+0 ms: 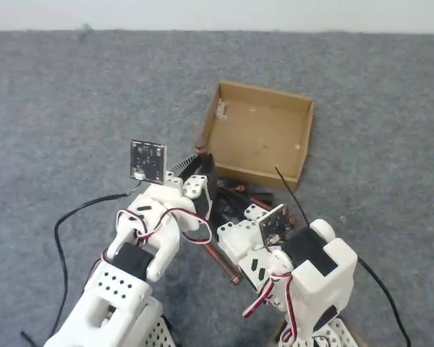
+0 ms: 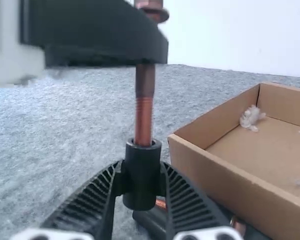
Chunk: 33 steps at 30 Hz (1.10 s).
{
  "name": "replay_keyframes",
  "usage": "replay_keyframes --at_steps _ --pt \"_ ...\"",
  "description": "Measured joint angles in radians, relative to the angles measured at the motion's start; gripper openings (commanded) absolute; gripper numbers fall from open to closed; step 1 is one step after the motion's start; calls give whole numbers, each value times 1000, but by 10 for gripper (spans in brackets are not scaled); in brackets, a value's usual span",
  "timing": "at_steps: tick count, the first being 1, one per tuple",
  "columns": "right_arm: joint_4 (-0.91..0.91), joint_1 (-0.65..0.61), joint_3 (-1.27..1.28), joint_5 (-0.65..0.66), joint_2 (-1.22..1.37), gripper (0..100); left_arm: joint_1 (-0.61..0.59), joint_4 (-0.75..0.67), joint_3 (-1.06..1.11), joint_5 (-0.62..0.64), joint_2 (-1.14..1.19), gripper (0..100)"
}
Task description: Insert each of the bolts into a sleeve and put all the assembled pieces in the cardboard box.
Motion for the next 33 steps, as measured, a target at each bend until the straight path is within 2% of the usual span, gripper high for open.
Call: replay_keyframes --at_steps 10,15,22,28,30,33 --pt "2 0 -2 0 2 6 11 0 41 -11 -3 12" --pt "9 0 -2 0 2 6 15 0 75 -78 -3 12" --pt "9 -2 -2 -2 2 6 17 9 77 -100 -3 13" --pt "9 -2 -15 -2 2 6 18 9 77 -264 -11 13" --pt "9 -2 -15 -2 2 6 18 9 77 -270 -11 43" --pt "9 -2 -15 -3 2 6 18 9 77 -273 -11 145"
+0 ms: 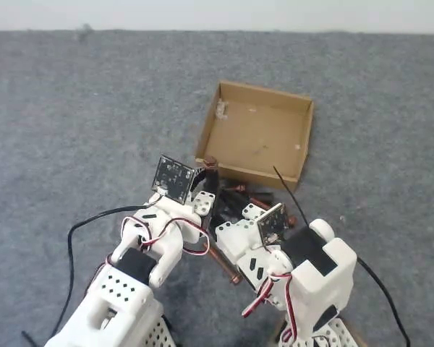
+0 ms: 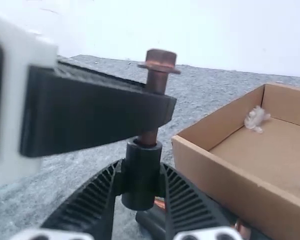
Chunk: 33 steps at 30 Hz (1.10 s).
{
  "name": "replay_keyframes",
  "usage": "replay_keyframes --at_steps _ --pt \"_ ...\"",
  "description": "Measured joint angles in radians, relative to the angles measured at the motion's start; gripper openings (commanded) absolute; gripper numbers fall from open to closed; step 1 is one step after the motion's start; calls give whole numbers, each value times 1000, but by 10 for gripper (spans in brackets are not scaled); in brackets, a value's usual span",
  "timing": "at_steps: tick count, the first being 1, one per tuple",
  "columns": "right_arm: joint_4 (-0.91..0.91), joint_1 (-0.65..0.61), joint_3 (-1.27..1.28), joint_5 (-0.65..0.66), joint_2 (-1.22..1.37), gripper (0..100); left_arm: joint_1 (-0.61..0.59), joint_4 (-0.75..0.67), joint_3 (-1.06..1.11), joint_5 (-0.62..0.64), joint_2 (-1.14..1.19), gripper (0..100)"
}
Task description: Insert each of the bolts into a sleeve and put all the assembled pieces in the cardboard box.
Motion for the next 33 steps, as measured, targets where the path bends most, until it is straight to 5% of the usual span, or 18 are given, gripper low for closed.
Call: replay_keyframes --at_steps 5,20,33 --pt "2 6 14 0 0 6 -23 3 26 32 -2 265" --pt "2 3 14 2 0 6 -48 3 11 55 -6 269" --pt "2 3 14 2 0 6 -333 112 -38 227 -193 212"
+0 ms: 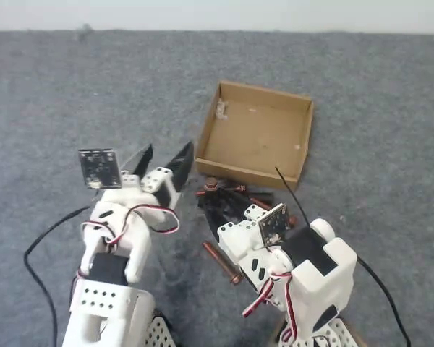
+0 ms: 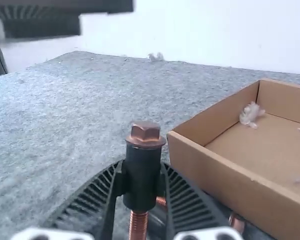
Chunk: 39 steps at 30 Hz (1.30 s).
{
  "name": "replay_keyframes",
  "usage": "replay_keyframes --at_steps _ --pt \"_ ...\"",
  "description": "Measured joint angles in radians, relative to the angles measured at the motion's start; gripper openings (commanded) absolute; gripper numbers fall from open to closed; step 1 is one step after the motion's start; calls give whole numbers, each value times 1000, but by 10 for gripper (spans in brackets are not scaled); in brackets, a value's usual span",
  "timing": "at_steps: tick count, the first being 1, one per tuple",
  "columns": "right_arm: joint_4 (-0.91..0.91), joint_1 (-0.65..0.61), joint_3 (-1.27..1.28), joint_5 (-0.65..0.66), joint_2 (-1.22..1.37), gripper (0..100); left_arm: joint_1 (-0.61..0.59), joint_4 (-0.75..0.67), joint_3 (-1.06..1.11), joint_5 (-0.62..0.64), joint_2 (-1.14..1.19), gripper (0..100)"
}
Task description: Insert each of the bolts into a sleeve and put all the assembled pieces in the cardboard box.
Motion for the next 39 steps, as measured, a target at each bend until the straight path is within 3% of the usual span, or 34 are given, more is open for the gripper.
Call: replay_keyframes --at_steps 6,25,39 --pt "8 0 0 0 0 6 -14 20 0 5 89 5" --pt "71 11 11 0 -48 6 -21 20 -26 -31 531 21" --pt "618 69 49 0 -462 6 -23 6 -158 -31 773 22"
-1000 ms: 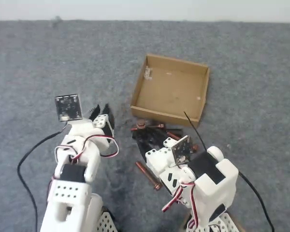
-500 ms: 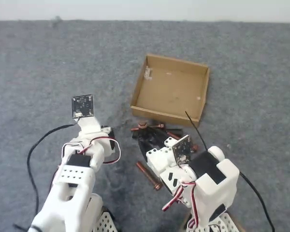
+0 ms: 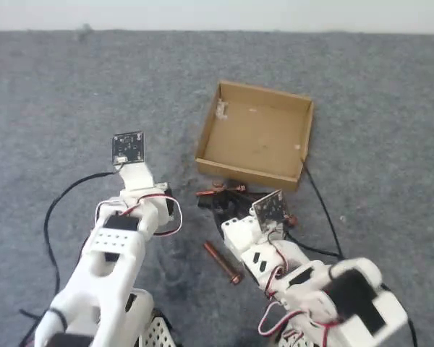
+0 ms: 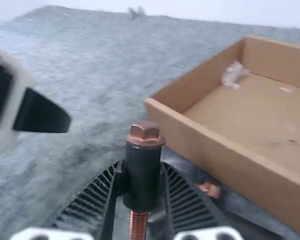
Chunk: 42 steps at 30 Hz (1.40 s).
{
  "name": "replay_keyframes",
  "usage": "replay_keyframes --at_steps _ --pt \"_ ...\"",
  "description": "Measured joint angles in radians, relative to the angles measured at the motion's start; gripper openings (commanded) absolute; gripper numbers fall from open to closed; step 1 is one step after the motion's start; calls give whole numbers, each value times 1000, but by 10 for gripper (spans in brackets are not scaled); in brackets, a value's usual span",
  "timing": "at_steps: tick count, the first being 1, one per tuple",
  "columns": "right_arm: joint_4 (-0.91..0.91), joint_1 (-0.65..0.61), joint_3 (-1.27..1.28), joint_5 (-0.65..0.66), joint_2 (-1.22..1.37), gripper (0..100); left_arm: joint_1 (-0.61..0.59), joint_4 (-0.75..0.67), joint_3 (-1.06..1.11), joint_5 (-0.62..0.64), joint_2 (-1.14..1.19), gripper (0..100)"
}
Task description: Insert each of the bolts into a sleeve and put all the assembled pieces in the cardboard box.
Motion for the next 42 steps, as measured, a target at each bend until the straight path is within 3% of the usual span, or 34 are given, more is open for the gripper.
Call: replay_keyframes --at_steps 9,19,22,32,42 --pt "384 49 -5 0 -327 6 0 68 -86 -6 94 22" --pt "1240 52 -66 0 -895 6 0 68 -87 -6 94 22" --pt "1401 52 -69 0 -1025 6 0 68 -87 -6 94 22" --pt "1606 78 -204 2 -1085 6 0 68 -87 -6 94 22" --pt "1633 232 -511 2 -775 6 0 68 -87 -6 94 22"
